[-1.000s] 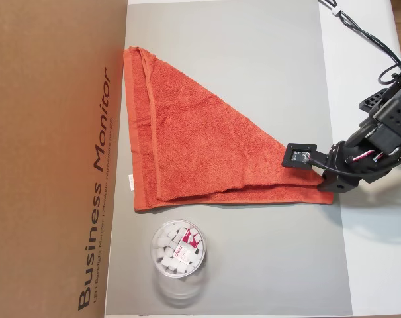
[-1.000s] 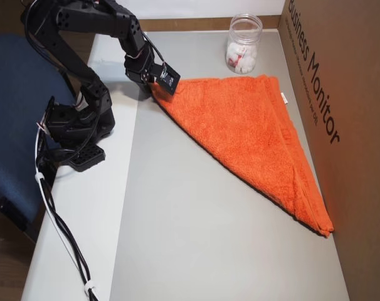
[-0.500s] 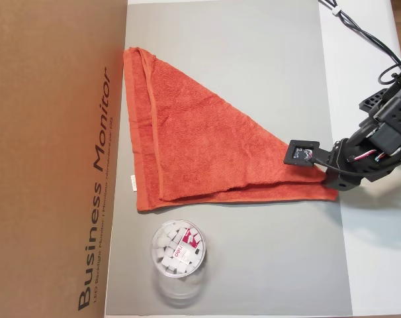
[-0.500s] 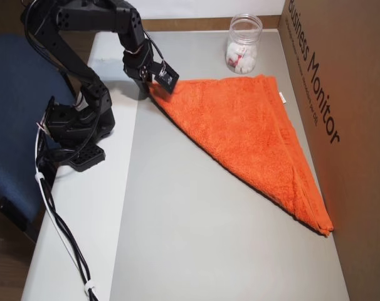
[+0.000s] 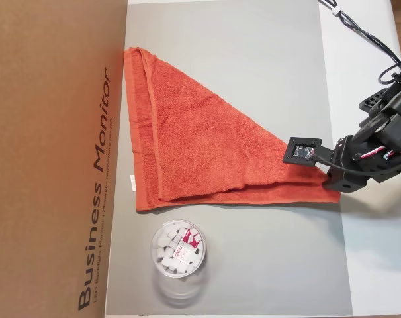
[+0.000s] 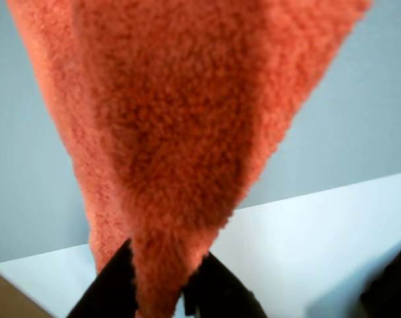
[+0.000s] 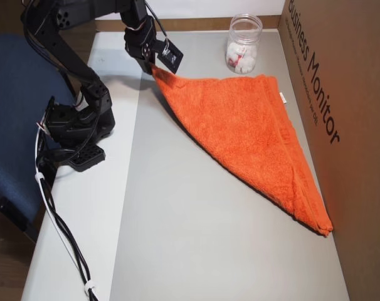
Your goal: Fold the blanket.
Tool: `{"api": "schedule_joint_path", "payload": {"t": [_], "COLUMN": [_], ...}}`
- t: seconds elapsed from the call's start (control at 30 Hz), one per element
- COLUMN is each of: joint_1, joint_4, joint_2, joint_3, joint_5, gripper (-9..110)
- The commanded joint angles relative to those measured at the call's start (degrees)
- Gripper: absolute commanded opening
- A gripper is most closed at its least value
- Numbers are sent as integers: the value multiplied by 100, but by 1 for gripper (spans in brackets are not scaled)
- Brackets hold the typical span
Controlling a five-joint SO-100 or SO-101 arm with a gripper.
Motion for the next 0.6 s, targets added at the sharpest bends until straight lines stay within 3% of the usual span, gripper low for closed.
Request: {"api": "schedule_joint_path", "payload": {"t": [0.0,0.57], "joint_1": [149,2057], "joint_4": [237,703], "joint_2": [211,176], "joint_3": [-589,-1573], "joint_5": [105,-360], "gripper": [0,0]}}
